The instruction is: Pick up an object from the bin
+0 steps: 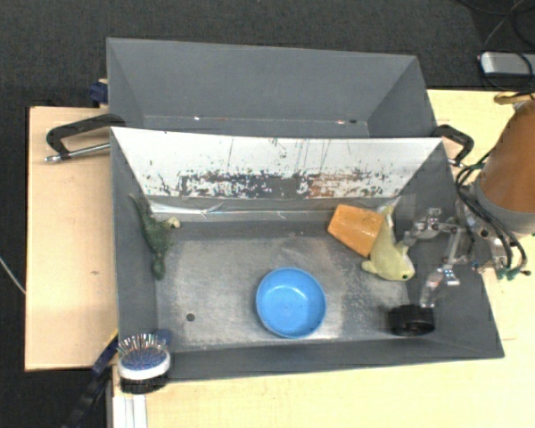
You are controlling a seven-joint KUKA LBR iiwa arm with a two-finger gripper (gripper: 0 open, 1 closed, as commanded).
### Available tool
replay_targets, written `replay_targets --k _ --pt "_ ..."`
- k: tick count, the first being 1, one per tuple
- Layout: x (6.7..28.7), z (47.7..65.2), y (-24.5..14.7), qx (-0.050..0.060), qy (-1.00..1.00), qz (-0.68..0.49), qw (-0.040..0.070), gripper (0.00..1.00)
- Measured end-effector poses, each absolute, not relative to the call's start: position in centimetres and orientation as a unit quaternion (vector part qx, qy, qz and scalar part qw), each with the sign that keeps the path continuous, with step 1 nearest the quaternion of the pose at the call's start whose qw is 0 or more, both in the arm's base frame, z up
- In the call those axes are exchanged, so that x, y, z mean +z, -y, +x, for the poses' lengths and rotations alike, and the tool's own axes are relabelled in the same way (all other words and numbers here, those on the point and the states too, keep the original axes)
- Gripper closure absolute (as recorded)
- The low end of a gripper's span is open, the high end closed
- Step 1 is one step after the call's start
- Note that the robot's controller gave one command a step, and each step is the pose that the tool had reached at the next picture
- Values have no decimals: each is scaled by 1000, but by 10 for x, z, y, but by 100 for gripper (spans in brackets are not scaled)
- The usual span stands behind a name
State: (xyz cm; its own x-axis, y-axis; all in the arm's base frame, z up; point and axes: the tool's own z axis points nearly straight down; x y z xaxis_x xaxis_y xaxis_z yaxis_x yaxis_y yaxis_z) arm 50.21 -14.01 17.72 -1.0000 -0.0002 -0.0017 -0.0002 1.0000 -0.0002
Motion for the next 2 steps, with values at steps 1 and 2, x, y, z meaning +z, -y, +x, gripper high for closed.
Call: replay_targets --k 1,2 --pt "128 514 128 -2 -967 -254 8 0" --pt "115 520 127 1 -951 -310 0 0"
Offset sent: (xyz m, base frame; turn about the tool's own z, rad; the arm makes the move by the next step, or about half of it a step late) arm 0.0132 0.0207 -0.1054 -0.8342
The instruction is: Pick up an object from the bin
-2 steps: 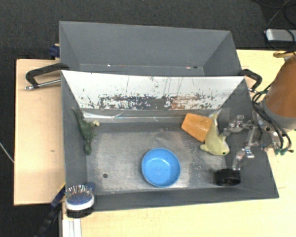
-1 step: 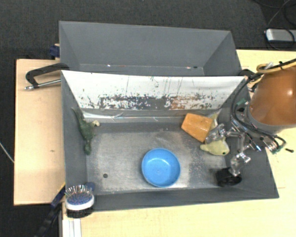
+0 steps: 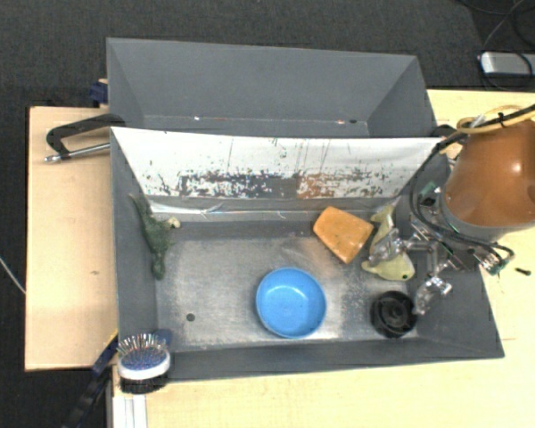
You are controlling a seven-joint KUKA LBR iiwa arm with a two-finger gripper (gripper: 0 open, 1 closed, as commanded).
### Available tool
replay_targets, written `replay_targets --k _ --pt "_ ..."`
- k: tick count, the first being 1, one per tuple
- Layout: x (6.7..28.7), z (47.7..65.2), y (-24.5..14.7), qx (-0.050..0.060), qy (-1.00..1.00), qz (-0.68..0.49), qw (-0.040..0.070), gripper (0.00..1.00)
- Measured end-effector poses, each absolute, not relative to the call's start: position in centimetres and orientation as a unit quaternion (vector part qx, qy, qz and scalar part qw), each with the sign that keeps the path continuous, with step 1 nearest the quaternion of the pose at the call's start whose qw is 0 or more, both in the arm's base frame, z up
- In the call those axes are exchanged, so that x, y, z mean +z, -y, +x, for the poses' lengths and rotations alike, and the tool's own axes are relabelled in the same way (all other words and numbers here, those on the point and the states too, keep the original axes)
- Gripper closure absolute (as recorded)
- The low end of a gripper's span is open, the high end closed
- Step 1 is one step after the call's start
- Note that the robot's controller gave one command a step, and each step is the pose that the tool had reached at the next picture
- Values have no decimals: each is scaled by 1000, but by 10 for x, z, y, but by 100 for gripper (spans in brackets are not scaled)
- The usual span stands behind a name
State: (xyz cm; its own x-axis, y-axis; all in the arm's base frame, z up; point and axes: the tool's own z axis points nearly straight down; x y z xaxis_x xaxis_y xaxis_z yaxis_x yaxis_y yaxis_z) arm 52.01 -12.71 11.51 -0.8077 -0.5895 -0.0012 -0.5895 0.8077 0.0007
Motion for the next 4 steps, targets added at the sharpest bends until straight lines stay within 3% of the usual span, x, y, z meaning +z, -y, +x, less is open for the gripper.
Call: replay_targets --k 1,2,3,4 --pt "104 500 124 1 -901 -433 0 0" --pt "104 501 124 0 -901 -433 3 100" --pt "111 509 115 -1 -900 -435 17 0" --pt "99 504 128 -1 -825 -566 3 0"
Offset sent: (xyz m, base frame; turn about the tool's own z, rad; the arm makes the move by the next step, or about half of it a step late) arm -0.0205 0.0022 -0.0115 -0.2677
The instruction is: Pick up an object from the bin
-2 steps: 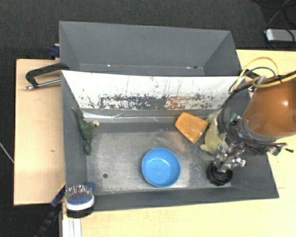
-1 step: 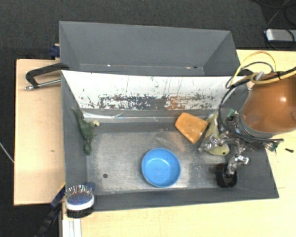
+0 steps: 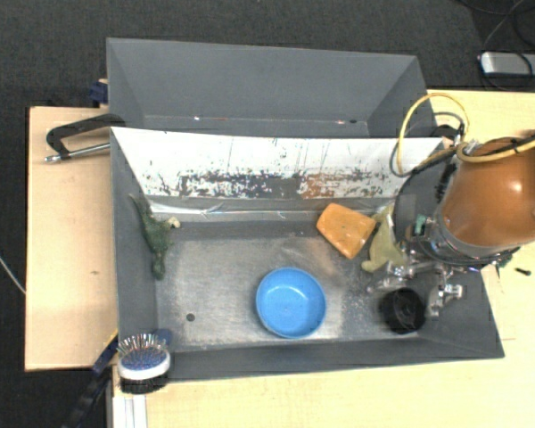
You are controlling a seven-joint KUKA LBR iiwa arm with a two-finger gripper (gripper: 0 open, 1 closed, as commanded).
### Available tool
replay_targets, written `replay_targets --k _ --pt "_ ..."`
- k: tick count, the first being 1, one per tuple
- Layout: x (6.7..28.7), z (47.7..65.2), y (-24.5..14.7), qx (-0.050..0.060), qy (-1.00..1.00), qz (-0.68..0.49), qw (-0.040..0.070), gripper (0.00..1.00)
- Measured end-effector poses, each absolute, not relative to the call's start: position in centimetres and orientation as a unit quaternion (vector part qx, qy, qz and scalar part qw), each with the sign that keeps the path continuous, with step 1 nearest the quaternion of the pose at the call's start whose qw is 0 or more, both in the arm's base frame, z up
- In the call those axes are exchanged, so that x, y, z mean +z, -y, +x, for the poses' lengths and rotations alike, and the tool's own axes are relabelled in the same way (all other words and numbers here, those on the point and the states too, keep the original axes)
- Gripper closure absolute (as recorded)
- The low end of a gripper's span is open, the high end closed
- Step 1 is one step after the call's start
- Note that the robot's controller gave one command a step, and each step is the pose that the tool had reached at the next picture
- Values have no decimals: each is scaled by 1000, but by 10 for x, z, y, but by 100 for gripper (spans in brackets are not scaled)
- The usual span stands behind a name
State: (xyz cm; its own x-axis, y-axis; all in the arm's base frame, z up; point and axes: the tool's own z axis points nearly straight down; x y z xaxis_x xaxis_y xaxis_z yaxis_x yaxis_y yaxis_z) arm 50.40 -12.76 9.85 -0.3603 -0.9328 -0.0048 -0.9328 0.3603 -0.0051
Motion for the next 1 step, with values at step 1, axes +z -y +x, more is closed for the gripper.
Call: replay_targets --k 1 --pt "101 508 128 -5 -825 -566 9 100"
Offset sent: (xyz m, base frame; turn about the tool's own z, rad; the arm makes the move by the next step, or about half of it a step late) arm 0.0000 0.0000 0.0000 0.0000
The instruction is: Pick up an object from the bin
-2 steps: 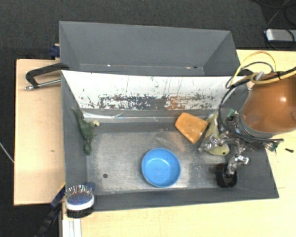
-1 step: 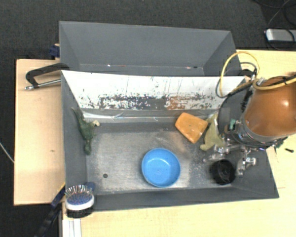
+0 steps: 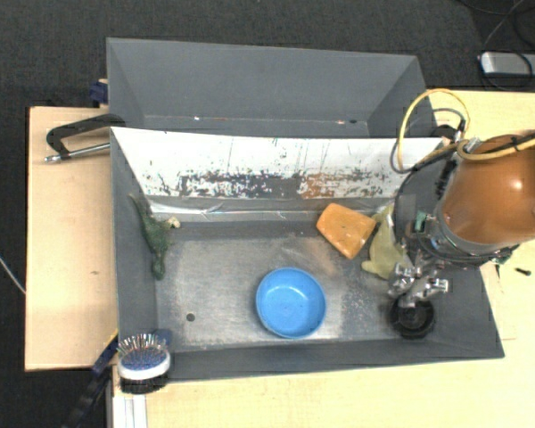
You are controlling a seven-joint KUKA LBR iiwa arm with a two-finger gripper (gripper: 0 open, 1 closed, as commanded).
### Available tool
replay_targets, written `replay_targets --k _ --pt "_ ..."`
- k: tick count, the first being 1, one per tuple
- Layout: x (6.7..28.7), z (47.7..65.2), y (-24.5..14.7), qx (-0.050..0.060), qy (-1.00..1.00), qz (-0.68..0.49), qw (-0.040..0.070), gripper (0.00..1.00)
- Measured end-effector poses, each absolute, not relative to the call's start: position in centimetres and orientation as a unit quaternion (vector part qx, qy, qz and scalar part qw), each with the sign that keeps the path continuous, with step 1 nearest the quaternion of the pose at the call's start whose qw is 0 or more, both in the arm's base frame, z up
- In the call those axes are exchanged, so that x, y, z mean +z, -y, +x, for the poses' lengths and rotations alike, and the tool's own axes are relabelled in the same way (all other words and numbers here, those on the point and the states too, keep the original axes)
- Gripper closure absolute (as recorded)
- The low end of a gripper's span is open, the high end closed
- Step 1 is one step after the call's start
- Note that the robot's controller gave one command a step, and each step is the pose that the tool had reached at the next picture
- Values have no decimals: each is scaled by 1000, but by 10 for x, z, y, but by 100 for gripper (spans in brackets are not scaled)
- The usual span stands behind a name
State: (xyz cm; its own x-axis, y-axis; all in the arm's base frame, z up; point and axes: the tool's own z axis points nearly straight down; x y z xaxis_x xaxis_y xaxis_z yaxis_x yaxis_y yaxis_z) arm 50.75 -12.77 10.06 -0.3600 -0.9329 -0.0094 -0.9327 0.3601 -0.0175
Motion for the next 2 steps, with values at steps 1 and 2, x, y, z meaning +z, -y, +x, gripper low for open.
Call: replay_targets --k 1,2 --pt "194 496 129 -4 -826 -563 5 100" --pt "287 592 135 -3 -720 -694 5 100"
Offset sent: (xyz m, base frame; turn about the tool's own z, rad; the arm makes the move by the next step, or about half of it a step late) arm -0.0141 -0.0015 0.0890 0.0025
